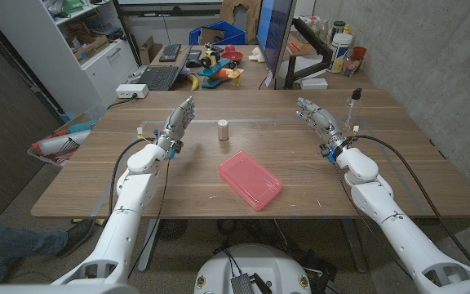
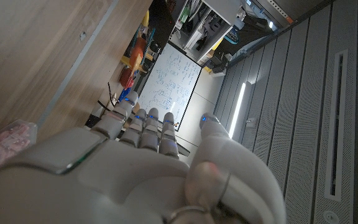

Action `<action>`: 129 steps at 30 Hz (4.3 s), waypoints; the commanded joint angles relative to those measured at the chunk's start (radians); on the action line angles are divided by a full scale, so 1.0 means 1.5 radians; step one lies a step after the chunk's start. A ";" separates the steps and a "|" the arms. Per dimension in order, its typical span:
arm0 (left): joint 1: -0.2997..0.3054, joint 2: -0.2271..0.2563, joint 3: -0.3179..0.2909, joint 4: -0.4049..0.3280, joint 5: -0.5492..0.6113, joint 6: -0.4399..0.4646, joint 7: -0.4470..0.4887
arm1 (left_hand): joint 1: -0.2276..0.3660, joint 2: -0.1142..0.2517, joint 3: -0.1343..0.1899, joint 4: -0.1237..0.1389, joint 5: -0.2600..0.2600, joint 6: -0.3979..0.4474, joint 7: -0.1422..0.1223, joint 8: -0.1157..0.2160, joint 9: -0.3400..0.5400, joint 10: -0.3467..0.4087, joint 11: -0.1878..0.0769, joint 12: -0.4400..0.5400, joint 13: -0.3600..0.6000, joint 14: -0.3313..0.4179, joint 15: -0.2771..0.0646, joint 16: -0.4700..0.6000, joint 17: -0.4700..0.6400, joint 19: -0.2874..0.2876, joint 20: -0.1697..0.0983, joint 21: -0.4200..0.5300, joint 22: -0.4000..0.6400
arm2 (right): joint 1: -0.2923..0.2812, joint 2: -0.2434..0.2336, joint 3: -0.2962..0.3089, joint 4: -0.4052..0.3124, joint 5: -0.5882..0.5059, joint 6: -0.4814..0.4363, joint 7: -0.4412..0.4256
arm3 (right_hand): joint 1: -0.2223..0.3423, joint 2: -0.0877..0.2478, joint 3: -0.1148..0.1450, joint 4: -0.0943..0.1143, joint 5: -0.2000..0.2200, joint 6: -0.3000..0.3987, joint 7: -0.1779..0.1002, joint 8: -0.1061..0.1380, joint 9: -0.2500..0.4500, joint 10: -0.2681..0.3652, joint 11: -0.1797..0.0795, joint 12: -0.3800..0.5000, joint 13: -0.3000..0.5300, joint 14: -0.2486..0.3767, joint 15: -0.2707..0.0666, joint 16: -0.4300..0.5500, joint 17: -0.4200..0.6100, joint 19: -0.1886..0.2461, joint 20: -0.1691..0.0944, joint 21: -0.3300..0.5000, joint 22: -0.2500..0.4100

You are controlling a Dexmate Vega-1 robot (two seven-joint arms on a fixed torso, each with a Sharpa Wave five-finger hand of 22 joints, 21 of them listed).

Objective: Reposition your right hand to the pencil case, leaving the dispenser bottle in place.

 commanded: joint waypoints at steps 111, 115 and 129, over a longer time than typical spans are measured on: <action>0.002 0.020 0.006 -0.027 0.007 0.029 -0.012 | 0.004 0.016 0.000 -0.018 -0.005 0.021 0.006 0.005 0.002 0.003 0.004 0.006 0.001 -0.008 0.007 0.002 0.003 -0.009 0.012 0.003 0.002 | -0.087 -0.040 -0.041 -0.145 -0.097 0.154 0.042 | -0.001 -0.002 -0.011 -0.015 0.008 0.050 -0.020 0.011 0.004 0.035 -0.015 0.004 0.004 0.012 -0.007 0.001 -0.004 0.006 0.003 0.001 0.002; 0.002 0.017 0.004 -0.026 0.003 0.027 -0.012 | 0.004 0.016 0.000 -0.018 -0.005 0.021 0.006 0.005 0.002 0.003 0.004 0.006 0.001 -0.009 0.007 0.002 0.003 -0.010 0.013 0.003 0.002 | -0.086 -0.040 -0.045 -0.145 -0.080 0.162 0.056 | 0.000 -0.001 -0.011 -0.016 0.008 0.050 -0.020 0.011 0.004 0.035 -0.015 0.004 0.004 0.012 -0.007 0.001 -0.004 0.006 0.003 0.001 0.002; 0.003 0.018 0.005 -0.028 0.005 0.026 -0.013 | 0.003 0.017 -0.001 -0.020 -0.005 0.022 0.006 0.004 0.002 0.002 0.004 0.005 0.001 -0.009 0.007 0.003 0.003 -0.011 0.014 0.003 0.002 | -0.088 -0.046 -0.055 -0.161 -0.090 0.182 0.071 | -0.002 -0.002 -0.013 -0.016 0.008 0.051 -0.021 0.010 0.004 0.036 -0.018 0.003 0.004 0.012 -0.006 0.000 -0.004 0.006 0.005 0.001 0.002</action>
